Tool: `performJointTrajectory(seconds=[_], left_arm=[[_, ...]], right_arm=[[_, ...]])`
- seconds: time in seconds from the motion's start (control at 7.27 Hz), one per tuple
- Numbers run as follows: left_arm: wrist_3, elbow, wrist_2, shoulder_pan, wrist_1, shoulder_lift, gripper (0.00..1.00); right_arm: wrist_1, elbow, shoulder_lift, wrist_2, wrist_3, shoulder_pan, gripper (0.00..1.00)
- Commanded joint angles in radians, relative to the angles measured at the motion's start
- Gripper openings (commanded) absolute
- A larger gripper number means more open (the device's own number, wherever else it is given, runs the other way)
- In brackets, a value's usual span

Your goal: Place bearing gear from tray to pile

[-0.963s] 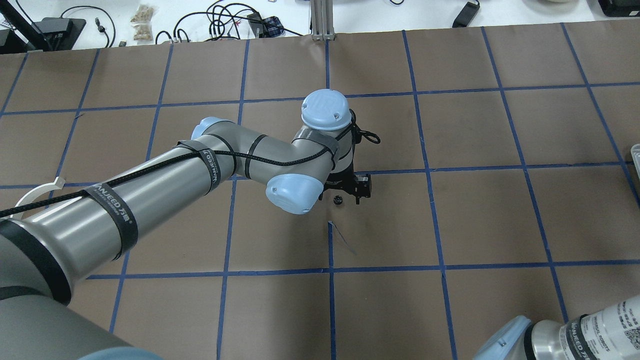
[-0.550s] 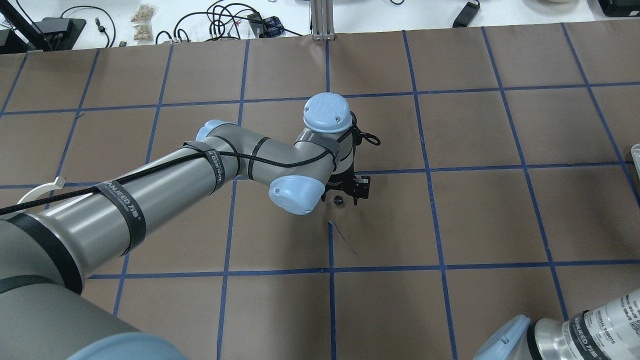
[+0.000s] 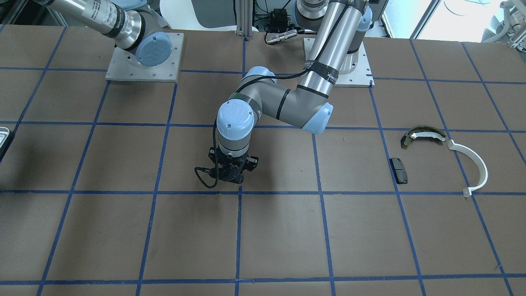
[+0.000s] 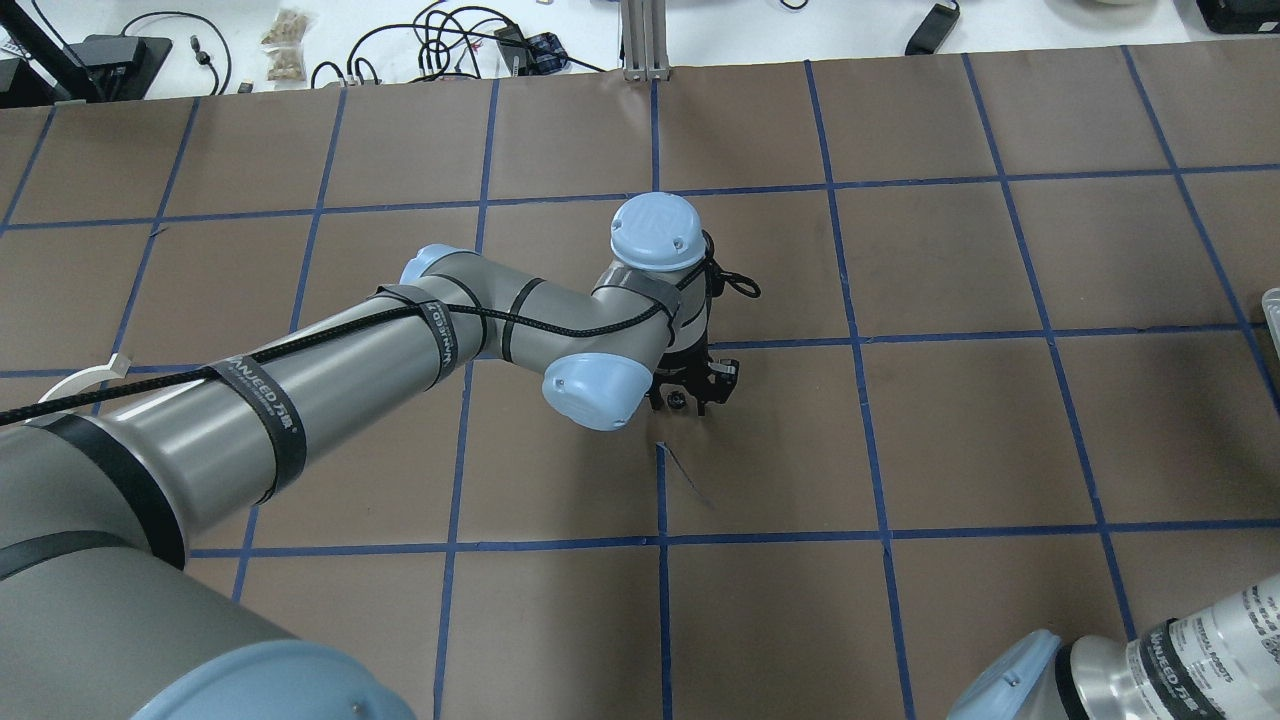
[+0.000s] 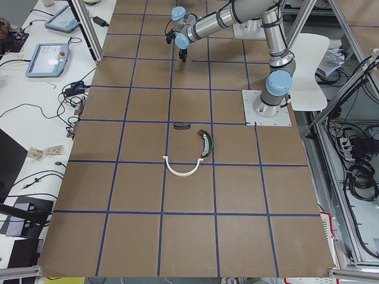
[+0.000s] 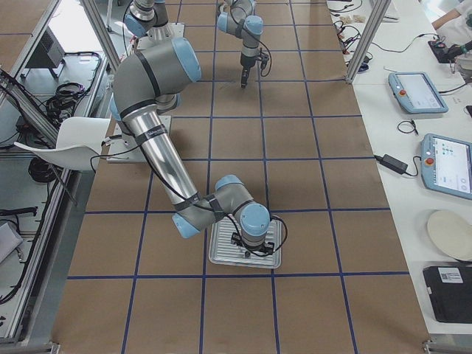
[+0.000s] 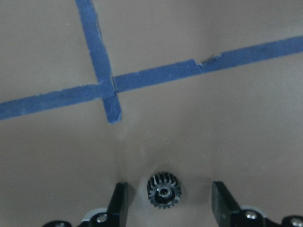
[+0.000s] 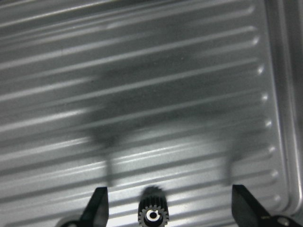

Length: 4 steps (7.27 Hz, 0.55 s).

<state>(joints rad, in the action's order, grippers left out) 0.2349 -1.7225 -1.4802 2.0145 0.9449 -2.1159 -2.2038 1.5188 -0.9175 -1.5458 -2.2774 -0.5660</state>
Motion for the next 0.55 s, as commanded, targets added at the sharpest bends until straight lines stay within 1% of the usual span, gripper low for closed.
performJointTrajectory(seconds=[0.0,0.14,0.28,0.41], left_arm=[[-0.002,0.011,-0.011,0.0,0.0,0.007,0.0],[-0.003,0.011,-0.04,-0.002,0.002,0.008,0.0],[-0.05,0.014,-0.061,-0.006,0.015,0.028,0.0],[-0.087,0.014,-0.063,-0.017,0.038,0.042,0.0]], right_arm=[[-0.004,-0.002,0.012,0.001,0.004,0.0,0.83],[-0.004,0.0,0.012,-0.003,0.012,0.0,0.73],[-0.005,-0.003,0.011,-0.007,0.01,0.0,0.56],[-0.005,-0.002,0.011,-0.013,0.024,0.001,0.09]])
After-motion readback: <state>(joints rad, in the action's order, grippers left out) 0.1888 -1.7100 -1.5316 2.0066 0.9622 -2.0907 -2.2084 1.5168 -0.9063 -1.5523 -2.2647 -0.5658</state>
